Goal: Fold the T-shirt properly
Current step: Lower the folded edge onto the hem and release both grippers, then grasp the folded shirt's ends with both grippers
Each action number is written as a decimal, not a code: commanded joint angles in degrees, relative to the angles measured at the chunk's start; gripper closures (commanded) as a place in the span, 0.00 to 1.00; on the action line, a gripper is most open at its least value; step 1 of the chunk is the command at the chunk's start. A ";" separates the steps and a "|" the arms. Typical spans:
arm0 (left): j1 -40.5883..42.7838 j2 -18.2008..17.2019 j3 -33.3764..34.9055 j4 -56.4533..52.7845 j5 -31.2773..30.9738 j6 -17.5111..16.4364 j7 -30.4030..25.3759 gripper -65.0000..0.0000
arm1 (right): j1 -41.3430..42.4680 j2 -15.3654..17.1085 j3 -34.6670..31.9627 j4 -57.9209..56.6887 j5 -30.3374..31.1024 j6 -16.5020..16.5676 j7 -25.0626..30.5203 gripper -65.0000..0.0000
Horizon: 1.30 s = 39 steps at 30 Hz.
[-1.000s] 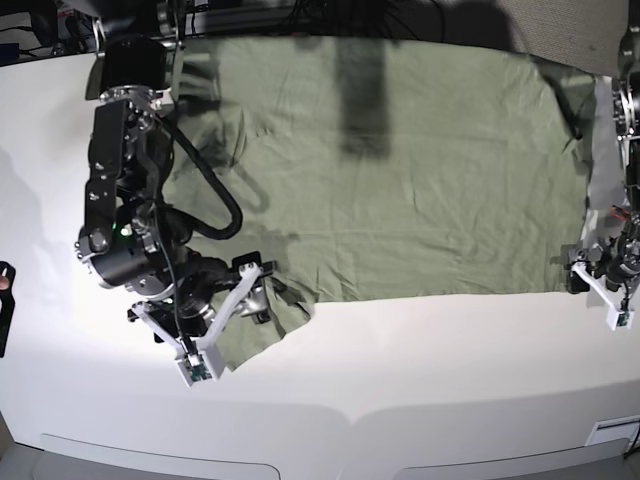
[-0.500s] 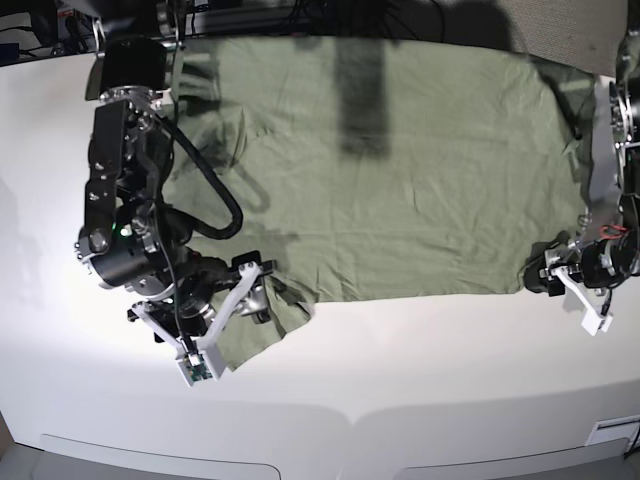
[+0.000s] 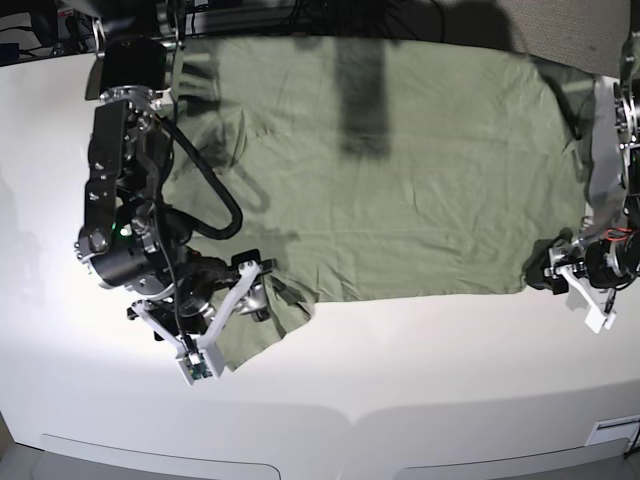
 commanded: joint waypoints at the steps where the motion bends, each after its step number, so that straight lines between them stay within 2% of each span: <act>1: -1.57 -0.96 -0.09 0.55 -0.61 -0.41 -0.24 0.35 | 1.40 0.15 0.13 0.85 0.26 0.15 0.98 0.36; 3: -1.60 -0.96 -0.09 0.55 -0.59 -0.41 0.11 0.53 | 1.40 0.15 0.13 0.85 0.26 0.15 0.74 0.36; 6: -1.57 -0.96 -0.09 0.55 -0.63 -0.41 -0.02 0.98 | 1.38 0.17 0.13 0.85 0.24 0.15 0.35 0.36; 7: -1.57 -0.98 -0.09 0.55 -0.61 -0.41 -0.46 1.00 | 1.40 0.15 0.13 0.85 0.26 0.15 0.20 0.36; 13: -1.60 -1.36 -0.09 0.55 -0.61 -0.41 -4.61 1.00 | 1.38 0.17 0.22 0.85 0.04 0.17 0.00 0.36; 18: -1.60 -1.33 -0.09 0.55 -0.61 -0.41 -5.16 1.00 | 1.38 0.17 2.75 0.83 -0.09 0.20 1.57 0.36; 22: -1.60 -1.29 -0.09 0.55 -0.63 -0.41 -5.16 1.00 | 2.05 0.37 6.23 -2.47 -5.73 0.15 5.99 0.36; 28: -1.42 -1.27 -0.09 0.55 -0.83 -0.41 -5.14 1.00 | 9.86 4.11 9.33 -20.70 -6.36 0.13 4.04 0.36; 34: -1.42 -1.29 -0.09 0.55 -3.65 -0.41 -5.14 1.00 | 20.22 9.51 9.42 -40.11 -6.36 0.13 4.44 0.36; 39: -1.42 -1.29 -0.09 0.55 -3.61 -0.41 -5.14 1.00 | 25.94 12.76 9.42 -55.71 -6.14 0.15 4.20 0.36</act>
